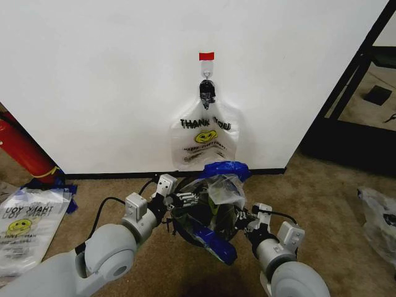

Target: Pick up the garbage bag from the wall and place it over the trash bin.

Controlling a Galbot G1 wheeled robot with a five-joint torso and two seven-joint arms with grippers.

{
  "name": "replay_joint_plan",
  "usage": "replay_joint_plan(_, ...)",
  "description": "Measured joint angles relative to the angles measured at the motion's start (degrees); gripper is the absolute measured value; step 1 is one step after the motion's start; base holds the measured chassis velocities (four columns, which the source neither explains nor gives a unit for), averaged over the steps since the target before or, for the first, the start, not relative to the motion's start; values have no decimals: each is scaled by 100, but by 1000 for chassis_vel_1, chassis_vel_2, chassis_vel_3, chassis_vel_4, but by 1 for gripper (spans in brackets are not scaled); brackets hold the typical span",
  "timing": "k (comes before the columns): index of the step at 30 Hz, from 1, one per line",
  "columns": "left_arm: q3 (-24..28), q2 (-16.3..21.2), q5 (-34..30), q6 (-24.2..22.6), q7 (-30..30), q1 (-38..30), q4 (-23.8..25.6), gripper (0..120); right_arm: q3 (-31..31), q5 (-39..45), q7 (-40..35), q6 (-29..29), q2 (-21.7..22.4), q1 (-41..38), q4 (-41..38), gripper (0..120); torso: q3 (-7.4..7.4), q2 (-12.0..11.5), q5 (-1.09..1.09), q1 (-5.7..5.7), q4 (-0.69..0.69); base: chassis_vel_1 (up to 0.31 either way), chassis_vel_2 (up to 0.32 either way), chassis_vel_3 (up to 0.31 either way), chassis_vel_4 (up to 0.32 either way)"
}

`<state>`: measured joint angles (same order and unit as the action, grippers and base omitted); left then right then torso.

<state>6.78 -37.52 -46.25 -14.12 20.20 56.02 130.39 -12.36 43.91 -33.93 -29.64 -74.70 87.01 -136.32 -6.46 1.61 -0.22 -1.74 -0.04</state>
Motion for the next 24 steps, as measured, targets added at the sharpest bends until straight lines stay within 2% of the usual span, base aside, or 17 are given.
replay_joint_plan(3, 6, -12, 8, 47, 13, -5, 6, 78, 14, -50, 15, 2, 1, 37, -4, 2, 0, 0, 0, 0, 0, 0, 0, 0, 0)
replay_joint_plan(9, 32, 19, 23, 98, 14, -33, 93, 53, 32, -91, 26, -5, -3, 68, -130, 2, 0, 0, 0, 0, 0, 0, 0, 0, 0)
replay_joint_plan(13, 34, 45, 14, 101, 11, -36, 126, 43, 23, -95, 26, -16, 11, 69, -155, 2, 0, 0, 0, 0, 0, 0, 0, 0, 0)
replay_joint_plan(15, 33, 62, -29, 101, 12, -31, 167, 30, 23, -112, 26, -22, 9, 102, -170, 2, 0, 0, 0, 0, 0, 0, 0, 0, 0)
replay_joint_plan(17, 33, 65, -32, 101, 12, -29, 169, 29, 24, -117, 26, -23, 8, 109, -172, 2, 0, 0, 0, 0, 0, 0, 0, 0, 0)
replay_joint_plan(19, 34, 67, -42, 101, 17, -23, 173, 22, 27, -128, 25, -27, 6, 124, -185, 2, 0, 0, 0, 0, -1, 0, 0, 0, 0)
replay_joint_plan(22, 34, 67, -90, 112, 48, -1, 206, 5, 43, -154, 25, -35, -2, 170, -215, 2, 0, 0, 0, 0, 0, 0, 0, 0, 0)
replay_joint_plan(24, 34, 62, -161, 113, 84, -8, 237, 0, 61, -175, 25, -40, -10, 208, -226, 2, 0, 0, 0, 0, -1, 0, 0, 0, 0)
